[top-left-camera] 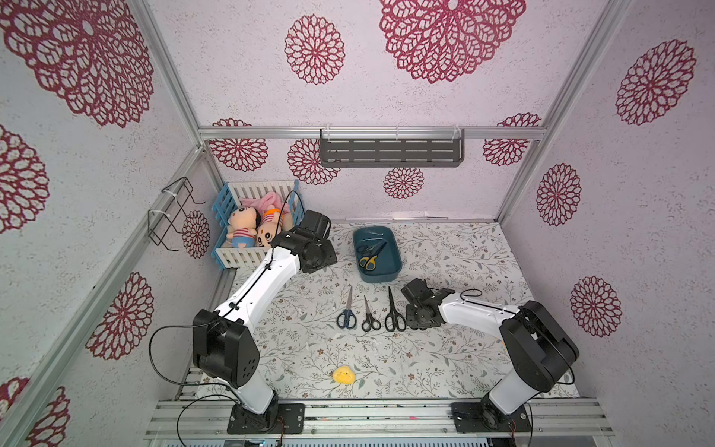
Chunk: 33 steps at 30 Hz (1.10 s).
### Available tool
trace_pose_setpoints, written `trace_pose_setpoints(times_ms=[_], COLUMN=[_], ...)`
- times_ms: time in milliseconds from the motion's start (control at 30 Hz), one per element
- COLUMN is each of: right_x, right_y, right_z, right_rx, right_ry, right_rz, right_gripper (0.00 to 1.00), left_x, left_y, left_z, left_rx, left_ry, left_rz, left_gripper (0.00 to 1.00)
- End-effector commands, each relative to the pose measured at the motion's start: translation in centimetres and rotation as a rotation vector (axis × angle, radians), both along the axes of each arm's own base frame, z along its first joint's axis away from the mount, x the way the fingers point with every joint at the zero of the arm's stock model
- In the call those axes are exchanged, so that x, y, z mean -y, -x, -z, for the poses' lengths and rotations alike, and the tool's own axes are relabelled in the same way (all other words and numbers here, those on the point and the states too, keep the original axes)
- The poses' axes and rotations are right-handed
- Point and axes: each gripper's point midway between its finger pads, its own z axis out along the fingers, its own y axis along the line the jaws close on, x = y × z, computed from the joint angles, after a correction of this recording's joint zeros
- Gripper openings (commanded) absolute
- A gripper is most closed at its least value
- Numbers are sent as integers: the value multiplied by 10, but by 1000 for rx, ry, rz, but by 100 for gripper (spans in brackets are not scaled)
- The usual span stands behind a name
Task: Take the scissors out of the storage box
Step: Place the scissors at the center of the board, then pick up the scissors from the storage box.
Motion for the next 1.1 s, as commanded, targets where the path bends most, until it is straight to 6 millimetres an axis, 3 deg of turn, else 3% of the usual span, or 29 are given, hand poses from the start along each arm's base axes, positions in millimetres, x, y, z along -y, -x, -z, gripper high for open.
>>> trace_pose_setpoints(times_ms=[0, 133, 300, 433, 600, 733, 867, 1067], right_x=[-1, 0, -2, -4, -3, -3, -16, -29], right_y=[-4, -5, -17, -29, -41, -50, -55, -58], right_z=[2, -3, -32, -59, -95, -116, -125, -123], right_rx=[9, 17, 66, 99, 167, 212, 220, 209], right_ry=[2, 13, 8, 19, 0, -37, -107, -154], right_rz=[7, 10, 11, -1, 26, 58, 56, 53], right_gripper=[14, 25, 37, 47, 50, 51, 51, 51], left_x=[-1, 1, 17, 42, 78, 110, 134, 149], left_y=[-1, -2, -9, -29, -66, -95, -110, -124], left_z=[-14, -14, -12, -13, -9, 27, 60, 95], left_rx=[32, 29, 40, 57, 102, 76, 42, 17], left_ry=[-10, -3, -7, -21, 18, 32, 22, 15], left_rz=[4, 6, 45, 101, 156, 202, 246, 260], left_gripper=[44, 44, 44, 44, 43, 42, 42, 43])
